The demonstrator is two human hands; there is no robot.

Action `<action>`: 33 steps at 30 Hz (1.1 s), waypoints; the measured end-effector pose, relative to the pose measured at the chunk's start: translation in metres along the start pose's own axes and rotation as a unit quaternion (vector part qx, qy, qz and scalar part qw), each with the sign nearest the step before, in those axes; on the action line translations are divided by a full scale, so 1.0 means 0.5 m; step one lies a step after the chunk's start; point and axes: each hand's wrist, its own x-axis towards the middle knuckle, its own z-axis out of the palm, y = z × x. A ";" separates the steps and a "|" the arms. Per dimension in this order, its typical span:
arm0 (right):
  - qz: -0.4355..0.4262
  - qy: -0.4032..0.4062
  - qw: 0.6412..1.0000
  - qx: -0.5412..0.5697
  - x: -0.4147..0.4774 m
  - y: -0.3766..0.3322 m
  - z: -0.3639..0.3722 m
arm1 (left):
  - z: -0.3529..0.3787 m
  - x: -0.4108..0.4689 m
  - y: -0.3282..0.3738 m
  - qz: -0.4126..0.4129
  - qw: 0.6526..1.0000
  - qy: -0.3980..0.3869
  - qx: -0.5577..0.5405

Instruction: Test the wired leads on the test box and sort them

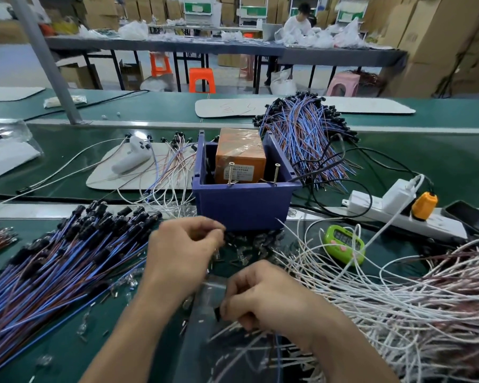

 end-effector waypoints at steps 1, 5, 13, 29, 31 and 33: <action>-0.002 -0.002 1.000 0.009 0.001 0.001 -0.001 | -0.019 0.007 -0.010 0.001 0.998 0.035 0.051; -0.019 0.004 0.999 0.045 0.000 0.004 -0.001 | -0.057 0.029 -0.039 -0.055 0.973 0.077 0.211; -0.042 0.025 0.991 0.124 -0.002 -0.002 -0.004 | -0.059 0.038 -0.055 -0.049 0.949 0.051 0.307; -0.043 0.093 0.978 0.182 -0.006 -0.010 -0.007 | -0.051 0.016 -0.053 -0.064 0.944 0.042 0.321; -0.041 0.096 0.976 0.193 -0.005 -0.009 -0.007 | -0.047 0.013 -0.052 -0.056 0.945 0.046 0.320; -0.037 0.102 0.973 0.205 -0.004 -0.007 -0.006 | -0.048 0.012 -0.051 -0.053 0.949 0.058 0.305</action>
